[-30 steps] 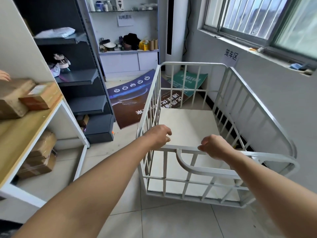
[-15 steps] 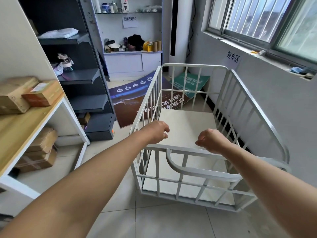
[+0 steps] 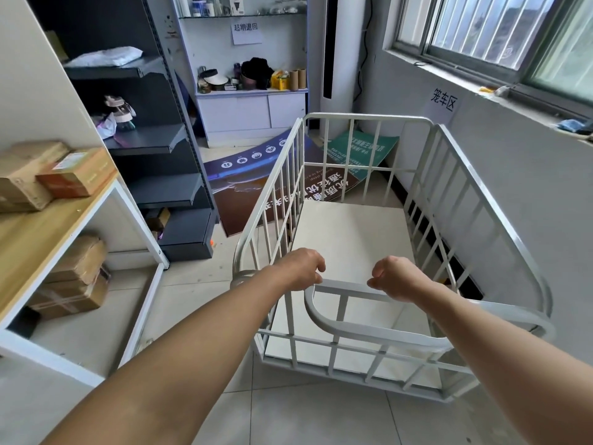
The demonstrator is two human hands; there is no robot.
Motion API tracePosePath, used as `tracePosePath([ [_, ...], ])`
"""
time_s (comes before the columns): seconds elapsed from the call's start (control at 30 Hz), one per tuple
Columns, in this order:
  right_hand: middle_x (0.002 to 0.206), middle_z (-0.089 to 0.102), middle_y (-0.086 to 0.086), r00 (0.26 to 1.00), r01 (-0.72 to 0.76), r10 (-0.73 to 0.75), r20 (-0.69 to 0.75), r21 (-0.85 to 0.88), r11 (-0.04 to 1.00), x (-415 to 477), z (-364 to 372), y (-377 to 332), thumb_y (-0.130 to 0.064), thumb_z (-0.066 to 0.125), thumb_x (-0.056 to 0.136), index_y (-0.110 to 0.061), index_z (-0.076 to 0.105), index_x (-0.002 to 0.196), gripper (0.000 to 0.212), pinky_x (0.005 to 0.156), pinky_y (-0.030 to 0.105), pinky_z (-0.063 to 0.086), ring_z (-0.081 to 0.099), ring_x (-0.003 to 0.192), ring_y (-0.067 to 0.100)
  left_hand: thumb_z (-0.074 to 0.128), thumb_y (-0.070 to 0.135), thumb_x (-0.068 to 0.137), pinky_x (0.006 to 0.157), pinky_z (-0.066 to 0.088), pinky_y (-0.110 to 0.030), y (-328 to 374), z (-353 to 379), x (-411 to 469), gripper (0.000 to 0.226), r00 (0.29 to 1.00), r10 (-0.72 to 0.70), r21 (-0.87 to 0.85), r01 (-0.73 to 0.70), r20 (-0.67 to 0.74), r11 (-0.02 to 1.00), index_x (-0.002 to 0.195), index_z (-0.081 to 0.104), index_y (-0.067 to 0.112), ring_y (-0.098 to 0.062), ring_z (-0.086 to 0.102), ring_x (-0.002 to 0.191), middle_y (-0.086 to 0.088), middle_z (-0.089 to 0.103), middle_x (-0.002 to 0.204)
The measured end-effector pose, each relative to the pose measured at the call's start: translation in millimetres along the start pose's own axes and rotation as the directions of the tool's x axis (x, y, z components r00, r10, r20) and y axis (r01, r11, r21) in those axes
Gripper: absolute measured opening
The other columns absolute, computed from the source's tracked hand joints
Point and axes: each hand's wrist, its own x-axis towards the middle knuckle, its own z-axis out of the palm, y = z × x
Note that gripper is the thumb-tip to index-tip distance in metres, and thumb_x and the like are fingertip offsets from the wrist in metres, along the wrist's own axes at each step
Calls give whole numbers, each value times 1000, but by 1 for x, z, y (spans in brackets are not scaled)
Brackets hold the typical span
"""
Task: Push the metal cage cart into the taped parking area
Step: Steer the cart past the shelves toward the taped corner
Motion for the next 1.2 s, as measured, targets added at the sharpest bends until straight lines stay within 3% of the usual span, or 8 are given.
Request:
tracePosePath([
  [0.27, 98, 70, 18, 999, -15, 17, -39, 41, 999, 33, -1, -33, -31, 68, 84, -5, 71, 92, 28, 82, 38, 56, 65, 92, 35, 63, 22, 93, 97, 44, -28, -24, -25, 26, 36, 999, 48, 11, -48, 14, 999, 129, 61, 16, -25, 60, 116, -6, 58, 134],
  [0.57, 108, 69, 16, 998, -65, 65, -20, 25, 998, 48, -1, -52, -32, 67, 85, -4, 69, 104, 33, 88, 38, 54, 64, 101, 34, 64, 24, 92, 100, 44, -30, -50, -42, 43, 36, 997, 78, 32, -79, 15, 996, 128, 62, 17, -25, 56, 121, -5, 58, 134],
  [0.7, 115, 67, 12, 997, -80, 81, -18, 28, 996, 48, 3, -52, -32, 67, 86, -12, 67, 114, 35, 91, 34, 52, 63, 106, 30, 65, 23, 92, 101, 46, -33, -53, -41, 44, 37, 996, 83, 38, -84, 28, 996, 128, 61, 17, -25, 58, 119, -5, 58, 134],
  [1.2, 118, 66, 8, 1000, 12, -12, 3, 64, 998, 24, 3, -27, -31, 65, 87, -13, 66, 117, 35, 91, 30, 50, 62, 108, 26, 65, 22, 91, 100, 47, -34, -16, -28, 16, 37, 1000, 18, 67, -19, 12, 998, 127, 62, 15, -27, 58, 117, -8, 61, 128],
])
